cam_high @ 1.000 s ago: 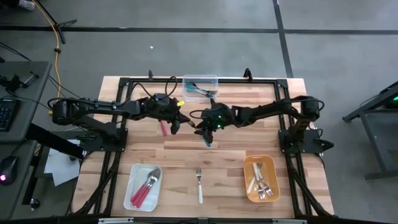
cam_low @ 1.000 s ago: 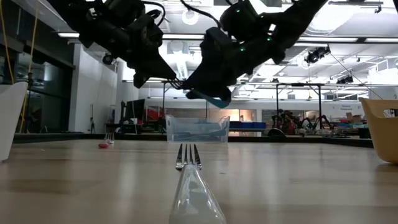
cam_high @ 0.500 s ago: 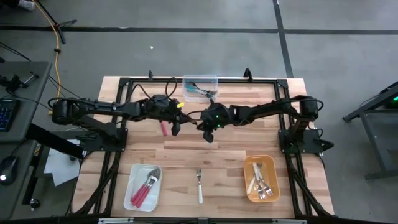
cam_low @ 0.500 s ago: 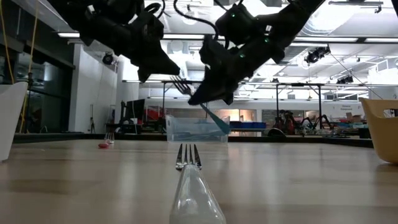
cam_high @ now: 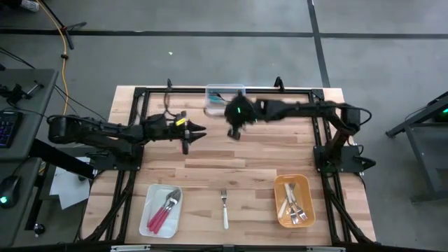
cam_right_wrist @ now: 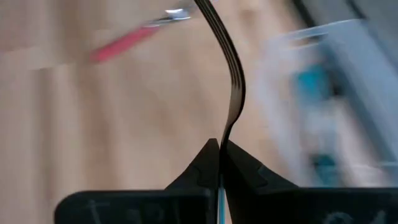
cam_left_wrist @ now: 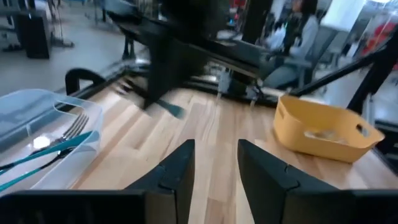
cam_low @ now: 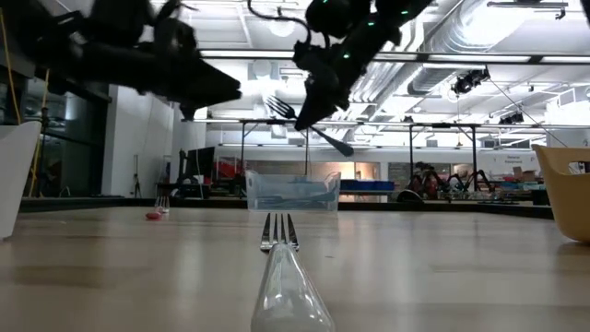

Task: Sort silverware by color (type)
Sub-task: Put the blue fork into the transparent bin

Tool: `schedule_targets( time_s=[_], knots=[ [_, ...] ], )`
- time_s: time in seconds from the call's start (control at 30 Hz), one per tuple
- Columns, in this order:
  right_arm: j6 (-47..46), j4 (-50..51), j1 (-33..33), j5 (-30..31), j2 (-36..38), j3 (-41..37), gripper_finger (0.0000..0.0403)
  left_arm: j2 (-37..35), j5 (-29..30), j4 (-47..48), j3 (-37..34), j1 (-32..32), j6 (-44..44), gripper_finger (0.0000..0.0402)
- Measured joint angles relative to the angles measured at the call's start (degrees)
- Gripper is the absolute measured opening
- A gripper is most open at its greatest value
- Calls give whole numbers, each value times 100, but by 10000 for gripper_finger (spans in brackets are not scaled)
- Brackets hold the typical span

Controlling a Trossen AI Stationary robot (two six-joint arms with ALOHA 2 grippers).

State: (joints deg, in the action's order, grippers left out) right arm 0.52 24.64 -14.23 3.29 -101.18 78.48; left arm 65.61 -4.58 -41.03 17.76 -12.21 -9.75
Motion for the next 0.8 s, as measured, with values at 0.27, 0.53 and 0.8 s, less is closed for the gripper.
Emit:
schedule_targets(
  time_s=[0.27, 0.53, 0.8],
  knots=[
    [1564, 1470, -1173, -331, -1281, 2268, 1, -310, 24, -1044, -760, 0, -9, 115],
    [1755, 2592, -1755, -744, -2842, 4267, 1, -322, 25, -1047, -771, 0, 39, 115],
    [1629, 3181, -1890, -1189, -3748, 5221, 1, -322, 28, -1151, -769, -15, 103, 115]
  ],
)
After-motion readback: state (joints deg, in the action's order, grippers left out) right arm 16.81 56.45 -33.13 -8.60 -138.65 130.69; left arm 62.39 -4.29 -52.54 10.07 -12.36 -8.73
